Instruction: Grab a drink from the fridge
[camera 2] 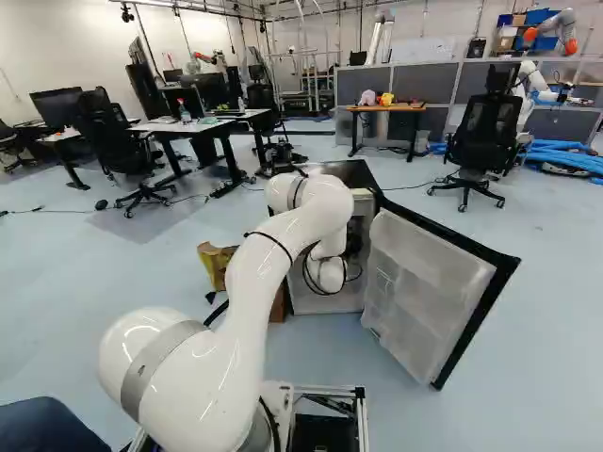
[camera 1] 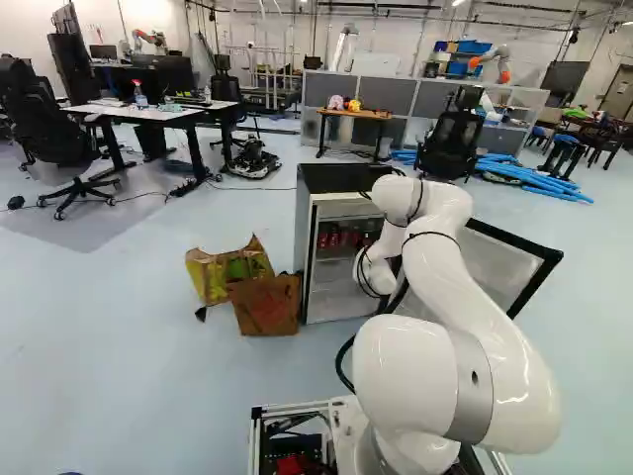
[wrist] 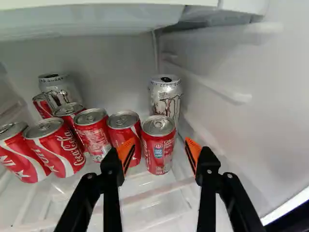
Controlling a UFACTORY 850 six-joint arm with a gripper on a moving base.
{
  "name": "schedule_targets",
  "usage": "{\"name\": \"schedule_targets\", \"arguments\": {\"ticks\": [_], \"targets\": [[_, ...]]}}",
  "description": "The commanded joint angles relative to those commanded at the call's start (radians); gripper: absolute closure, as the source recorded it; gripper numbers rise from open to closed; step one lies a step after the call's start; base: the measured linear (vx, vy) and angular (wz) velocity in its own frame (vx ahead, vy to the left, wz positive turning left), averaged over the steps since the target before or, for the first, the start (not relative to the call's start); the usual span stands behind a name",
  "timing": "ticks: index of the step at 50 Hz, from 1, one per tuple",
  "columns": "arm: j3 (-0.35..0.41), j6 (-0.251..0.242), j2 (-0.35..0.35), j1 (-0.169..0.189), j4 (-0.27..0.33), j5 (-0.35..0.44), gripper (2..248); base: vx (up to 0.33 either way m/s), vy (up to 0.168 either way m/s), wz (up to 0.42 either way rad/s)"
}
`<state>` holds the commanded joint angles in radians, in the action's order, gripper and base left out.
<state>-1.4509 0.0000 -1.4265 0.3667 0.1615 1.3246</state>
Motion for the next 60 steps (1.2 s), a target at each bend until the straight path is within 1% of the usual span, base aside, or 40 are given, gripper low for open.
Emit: {"name": "schedule_targets", "arguments": {"ticks": [34,51,52,57,58,60], "targets": [[-0.063,0.000,-0.034,-0.007,0.000,0.000,91,0.000,0.000,0.000],[-0.064,0.000,-0.035,-0.007,0.000,0.000,91,0.000,0.000,0.000],[-0.064,0.000,-0.035,-0.007,0.000,0.000,101,0.000,0.000,0.000],[-0.064,0.000,-0.035,-0.007,0.000,0.000,101,0.000,0.000,0.000],[-0.064,0.000,-0.035,-0.007,0.000,0.000,139,0.000,0.000,0.000],[-0.064,0.000,-0.035,-0.007,0.000,0.000,139,0.000,0.000,0.000]]}}
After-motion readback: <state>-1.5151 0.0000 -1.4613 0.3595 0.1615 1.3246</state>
